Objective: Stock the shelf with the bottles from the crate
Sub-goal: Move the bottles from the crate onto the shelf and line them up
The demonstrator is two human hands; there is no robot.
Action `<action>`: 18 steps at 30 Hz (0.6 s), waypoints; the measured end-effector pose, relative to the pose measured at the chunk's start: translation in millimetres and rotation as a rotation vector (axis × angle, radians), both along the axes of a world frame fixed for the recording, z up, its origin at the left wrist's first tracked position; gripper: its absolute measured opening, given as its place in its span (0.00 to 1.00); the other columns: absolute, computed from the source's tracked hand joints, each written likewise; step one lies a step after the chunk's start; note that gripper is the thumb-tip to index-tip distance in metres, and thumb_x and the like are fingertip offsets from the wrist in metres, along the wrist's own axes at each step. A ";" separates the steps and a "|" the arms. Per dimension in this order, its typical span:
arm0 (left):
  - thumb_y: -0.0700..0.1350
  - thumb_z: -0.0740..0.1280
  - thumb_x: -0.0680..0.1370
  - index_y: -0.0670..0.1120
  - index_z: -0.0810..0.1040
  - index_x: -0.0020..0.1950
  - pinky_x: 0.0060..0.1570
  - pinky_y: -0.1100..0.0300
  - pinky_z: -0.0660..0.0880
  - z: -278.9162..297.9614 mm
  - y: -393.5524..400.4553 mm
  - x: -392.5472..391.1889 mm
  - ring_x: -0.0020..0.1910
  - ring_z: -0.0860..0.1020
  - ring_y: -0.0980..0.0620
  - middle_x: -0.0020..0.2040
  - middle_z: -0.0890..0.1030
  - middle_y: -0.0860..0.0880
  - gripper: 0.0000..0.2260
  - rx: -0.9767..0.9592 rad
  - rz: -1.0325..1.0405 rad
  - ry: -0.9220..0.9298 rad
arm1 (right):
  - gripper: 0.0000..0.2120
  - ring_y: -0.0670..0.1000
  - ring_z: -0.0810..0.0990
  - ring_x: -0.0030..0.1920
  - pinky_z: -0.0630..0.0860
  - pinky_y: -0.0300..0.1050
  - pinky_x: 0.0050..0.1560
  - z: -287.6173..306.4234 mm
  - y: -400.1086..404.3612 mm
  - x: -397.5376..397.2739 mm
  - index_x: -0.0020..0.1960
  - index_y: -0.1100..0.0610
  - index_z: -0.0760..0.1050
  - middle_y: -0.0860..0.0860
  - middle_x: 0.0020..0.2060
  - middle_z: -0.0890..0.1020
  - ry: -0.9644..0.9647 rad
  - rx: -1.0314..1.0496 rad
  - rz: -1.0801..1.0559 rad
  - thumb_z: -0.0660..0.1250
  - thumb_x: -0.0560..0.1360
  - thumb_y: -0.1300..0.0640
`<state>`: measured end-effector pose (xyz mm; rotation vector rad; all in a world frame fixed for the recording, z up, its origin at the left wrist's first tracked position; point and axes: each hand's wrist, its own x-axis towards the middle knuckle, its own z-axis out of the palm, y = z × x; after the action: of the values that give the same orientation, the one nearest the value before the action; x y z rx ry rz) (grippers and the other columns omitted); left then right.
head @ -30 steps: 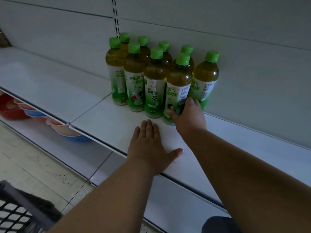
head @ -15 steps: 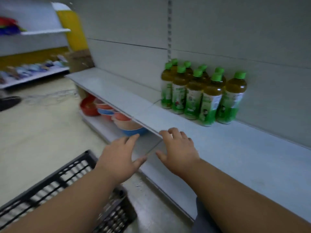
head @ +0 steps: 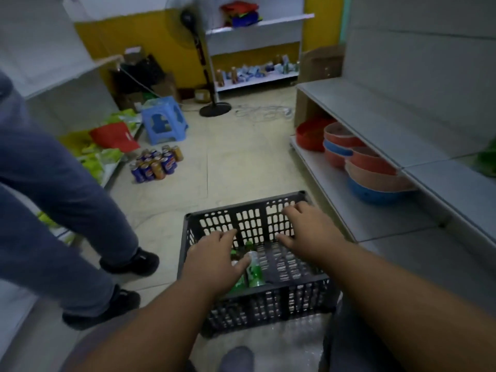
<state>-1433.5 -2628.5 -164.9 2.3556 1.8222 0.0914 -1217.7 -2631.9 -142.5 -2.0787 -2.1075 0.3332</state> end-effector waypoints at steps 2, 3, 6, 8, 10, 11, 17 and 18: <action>0.67 0.61 0.77 0.53 0.61 0.79 0.68 0.50 0.68 -25.8 9.9 -8.8 0.70 0.68 0.49 0.74 0.69 0.51 0.34 -0.023 0.051 -0.014 | 0.30 0.57 0.73 0.65 0.74 0.55 0.63 -16.9 20.2 -15.5 0.72 0.50 0.66 0.53 0.66 0.72 0.024 -0.054 0.057 0.67 0.75 0.38; 0.66 0.62 0.77 0.53 0.61 0.78 0.68 0.50 0.68 -39.9 15.5 -12.4 0.70 0.69 0.49 0.73 0.69 0.51 0.34 -0.034 0.077 -0.024 | 0.31 0.56 0.72 0.65 0.74 0.56 0.63 -26.6 30.6 -22.8 0.72 0.50 0.66 0.53 0.66 0.72 0.033 -0.084 0.089 0.68 0.75 0.38; 0.67 0.63 0.76 0.53 0.61 0.78 0.70 0.47 0.67 -85.3 32.3 -19.5 0.71 0.68 0.49 0.74 0.68 0.50 0.34 -0.090 0.146 -0.053 | 0.33 0.55 0.72 0.65 0.74 0.56 0.64 -54.4 58.4 -37.1 0.74 0.50 0.64 0.53 0.67 0.71 0.046 -0.211 0.165 0.69 0.75 0.38; 0.69 0.63 0.74 0.53 0.61 0.78 0.71 0.47 0.66 -112.4 43.6 -22.0 0.72 0.67 0.48 0.75 0.67 0.49 0.36 -0.110 0.177 -0.075 | 0.34 0.55 0.72 0.66 0.73 0.54 0.66 -67.3 74.5 -40.8 0.75 0.50 0.63 0.53 0.69 0.71 0.061 -0.309 0.181 0.70 0.75 0.39; 0.70 0.61 0.74 0.51 0.57 0.80 0.75 0.48 0.59 -135.3 55.3 -22.5 0.77 0.60 0.46 0.79 0.61 0.47 0.40 -0.127 0.190 -0.098 | 0.35 0.55 0.73 0.66 0.74 0.52 0.65 -78.5 91.8 -44.1 0.76 0.51 0.63 0.54 0.69 0.71 0.058 -0.384 0.193 0.70 0.75 0.39; 0.70 0.60 0.75 0.49 0.52 0.81 0.77 0.49 0.53 -145.3 60.7 -22.6 0.80 0.53 0.45 0.81 0.55 0.45 0.42 -0.147 0.195 -0.105 | 0.35 0.55 0.73 0.65 0.74 0.52 0.65 -85.0 102.0 -46.8 0.75 0.52 0.63 0.54 0.68 0.71 0.047 -0.405 0.201 0.70 0.75 0.39; 0.73 0.51 0.76 0.42 0.31 0.79 0.77 0.51 0.36 -190.1 62.2 -31.7 0.78 0.32 0.46 0.79 0.32 0.41 0.49 -0.311 0.342 -0.108 | 0.33 0.57 0.75 0.63 0.75 0.54 0.62 -144.4 161.8 -76.6 0.73 0.53 0.66 0.56 0.67 0.73 0.048 -0.497 0.133 0.69 0.75 0.38; 0.73 0.51 0.76 0.42 0.30 0.78 0.76 0.51 0.35 -194.9 61.9 -32.7 0.78 0.31 0.45 0.79 0.31 0.40 0.49 -0.328 0.350 -0.085 | 0.34 0.58 0.75 0.64 0.74 0.54 0.62 -157.6 166.9 -80.6 0.74 0.54 0.65 0.57 0.68 0.73 0.095 -0.514 0.088 0.68 0.75 0.37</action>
<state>-1466.2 -2566.6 -359.7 1.7767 2.0107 -0.0604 -1298.3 -2465.0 -300.1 -2.1577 -2.2326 1.0617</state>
